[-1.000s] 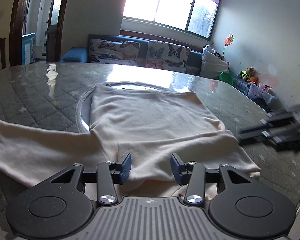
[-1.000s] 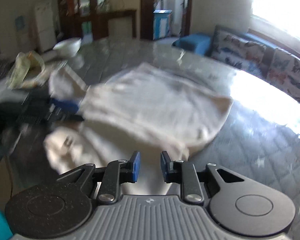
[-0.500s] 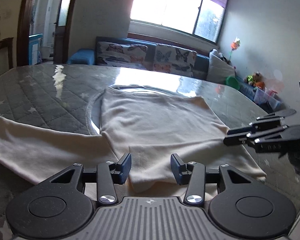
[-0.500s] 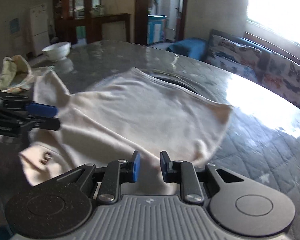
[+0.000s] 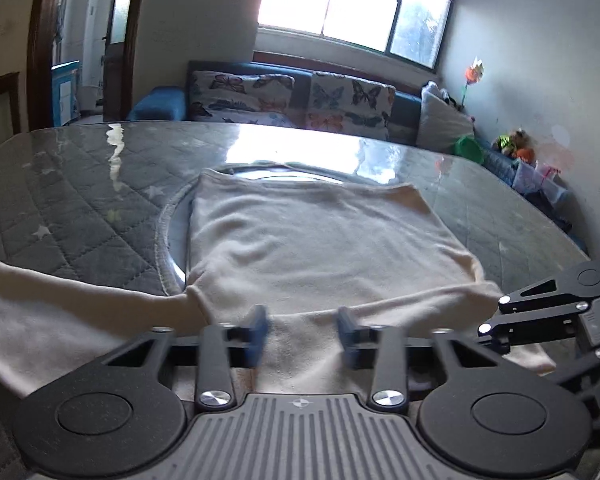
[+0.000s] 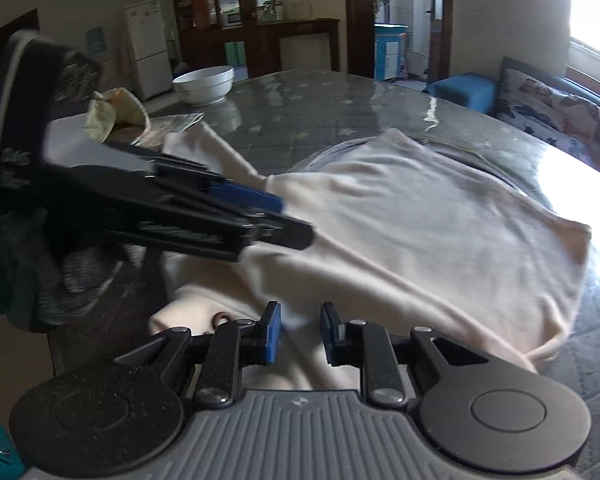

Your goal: Fold clothes

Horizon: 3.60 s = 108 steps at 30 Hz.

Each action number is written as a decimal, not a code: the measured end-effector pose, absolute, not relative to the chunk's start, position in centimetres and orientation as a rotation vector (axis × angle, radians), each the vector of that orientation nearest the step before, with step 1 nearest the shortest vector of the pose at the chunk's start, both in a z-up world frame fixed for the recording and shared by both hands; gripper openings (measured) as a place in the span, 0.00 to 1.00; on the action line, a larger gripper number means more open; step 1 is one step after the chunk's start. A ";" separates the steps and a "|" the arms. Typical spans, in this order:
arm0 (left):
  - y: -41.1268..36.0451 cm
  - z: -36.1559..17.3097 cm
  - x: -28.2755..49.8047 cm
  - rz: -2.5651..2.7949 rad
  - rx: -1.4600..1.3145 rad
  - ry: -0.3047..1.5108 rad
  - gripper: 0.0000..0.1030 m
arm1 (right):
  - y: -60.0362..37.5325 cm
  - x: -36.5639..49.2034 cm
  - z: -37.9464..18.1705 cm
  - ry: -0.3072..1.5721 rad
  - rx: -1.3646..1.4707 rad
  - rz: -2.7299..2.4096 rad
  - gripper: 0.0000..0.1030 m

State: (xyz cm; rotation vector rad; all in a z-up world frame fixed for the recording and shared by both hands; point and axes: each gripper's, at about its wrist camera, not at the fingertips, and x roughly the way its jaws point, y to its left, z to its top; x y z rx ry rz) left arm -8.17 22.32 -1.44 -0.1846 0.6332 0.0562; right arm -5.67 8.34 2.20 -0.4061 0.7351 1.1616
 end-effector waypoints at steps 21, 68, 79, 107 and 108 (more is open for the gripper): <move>26.2 0.0 -13.1 0.318 -0.289 0.528 0.37 | 10.5 -4.9 1.9 0.740 -0.363 1.173 0.24; 22.9 8.9 -11.0 0.197 -0.392 0.332 0.04 | -2.1 -4.8 6.6 0.632 -0.184 0.972 0.29; 13.1 4.2 -7.3 -0.101 -0.329 0.491 0.04 | -6.5 -3.5 6.0 0.651 -0.113 0.850 0.29; 22.4 0.1 -13.3 0.068 -0.249 0.649 0.25 | 1.8 -3.7 3.8 0.687 -0.205 0.994 0.29; 22.6 -0.3 -13.4 0.071 -0.248 0.659 0.25 | 2.0 -3.6 3.4 0.699 -0.211 0.990 0.29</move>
